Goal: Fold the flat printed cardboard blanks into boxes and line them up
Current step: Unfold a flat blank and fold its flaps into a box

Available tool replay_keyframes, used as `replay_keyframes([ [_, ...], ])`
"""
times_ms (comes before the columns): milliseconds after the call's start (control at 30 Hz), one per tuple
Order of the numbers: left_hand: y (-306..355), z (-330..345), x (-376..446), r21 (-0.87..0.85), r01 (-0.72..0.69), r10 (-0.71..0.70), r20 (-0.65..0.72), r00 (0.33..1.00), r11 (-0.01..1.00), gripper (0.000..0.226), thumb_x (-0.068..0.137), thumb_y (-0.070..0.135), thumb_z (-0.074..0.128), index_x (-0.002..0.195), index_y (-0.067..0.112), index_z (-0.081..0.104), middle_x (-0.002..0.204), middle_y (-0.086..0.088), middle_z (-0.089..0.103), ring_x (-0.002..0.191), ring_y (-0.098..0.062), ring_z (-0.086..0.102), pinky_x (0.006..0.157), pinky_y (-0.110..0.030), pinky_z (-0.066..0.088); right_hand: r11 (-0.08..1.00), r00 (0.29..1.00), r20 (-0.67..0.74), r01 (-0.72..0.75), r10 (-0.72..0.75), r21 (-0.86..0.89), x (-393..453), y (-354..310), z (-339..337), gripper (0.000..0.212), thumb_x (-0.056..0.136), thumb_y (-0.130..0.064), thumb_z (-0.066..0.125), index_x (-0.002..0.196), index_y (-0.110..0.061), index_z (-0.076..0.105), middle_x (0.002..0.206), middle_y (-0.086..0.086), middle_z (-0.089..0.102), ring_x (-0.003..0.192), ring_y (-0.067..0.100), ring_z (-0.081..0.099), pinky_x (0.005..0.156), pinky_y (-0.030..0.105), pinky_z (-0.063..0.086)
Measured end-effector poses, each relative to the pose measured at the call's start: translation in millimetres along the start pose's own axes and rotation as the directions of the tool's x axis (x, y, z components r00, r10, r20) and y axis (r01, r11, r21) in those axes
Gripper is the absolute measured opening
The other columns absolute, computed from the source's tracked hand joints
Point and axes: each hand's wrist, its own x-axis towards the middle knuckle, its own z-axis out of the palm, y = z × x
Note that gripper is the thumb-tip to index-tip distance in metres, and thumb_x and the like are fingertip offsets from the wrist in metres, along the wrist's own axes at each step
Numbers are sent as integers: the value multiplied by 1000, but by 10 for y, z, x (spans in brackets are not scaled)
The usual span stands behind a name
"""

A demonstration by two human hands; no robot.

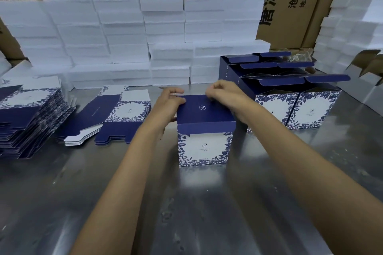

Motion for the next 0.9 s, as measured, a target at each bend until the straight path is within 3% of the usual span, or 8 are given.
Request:
replay_keyframes([
  [133,335,78,120,386,82,-99,25,995,919,17,88,16,50,88,14,66,89,-3,64,81,-23,55,71,-32,46,980,999,47,25,-16,-198,40,-139,184,34,90,-29,57,60,-23,42,58,-7,45,52,10,40,52,26,30],
  [200,371,188,139,454,44,-40,-20,999,890,14,91,12,49,79,15,56,82,-8,54,76,-23,44,65,-29,37,973,997,63,53,-40,-226,54,-114,213,31,94,-30,56,66,-21,46,68,-1,49,63,13,43,60,29,32],
  [300,311,276,136,406,-22,35,-25,999,914,11,97,10,48,90,15,56,89,-5,55,81,-19,45,61,-28,35,972,994,72,99,-86,-214,60,-59,184,19,96,-24,55,79,-17,60,82,0,59,77,13,50,67,29,40],
  [367,277,261,143,383,-25,39,-28,999,923,10,98,13,49,94,14,58,89,-1,58,84,-17,50,60,-22,36,975,992,78,117,-103,-191,67,-32,169,21,97,-19,56,76,-18,60,83,-3,61,78,11,53,66,25,43],
  [500,275,258,157,433,-32,41,-12,999,901,9,99,13,46,91,15,52,88,-8,51,81,-18,44,65,-28,33,980,989,82,133,-121,-152,93,-5,174,27,97,-14,56,72,-21,59,87,-2,65,83,11,59,71,23,48],
  [633,272,267,151,442,-3,10,-13,1000,897,10,100,14,46,90,14,49,88,-10,48,81,-19,42,63,-30,30,975,989,95,126,-109,-185,101,-21,174,30,99,-14,56,69,-21,58,79,-7,61,75,6,56,57,11,44],
  [767,279,264,158,393,77,-53,-70,996,916,26,97,13,47,72,16,43,78,-11,46,67,-21,39,55,-30,26,989,994,82,80,-70,-124,83,-22,175,24,98,-17,57,74,-15,57,78,-2,59,75,12,53,62,23,44],
  [900,272,247,146,293,177,-142,-136,980,940,28,97,14,47,70,16,41,70,-3,44,62,-20,40,52,-29,28,986,998,56,45,-37,-159,37,-50,168,15,95,-17,53,80,-17,49,79,5,46,74,15,42,62,28,31],
])
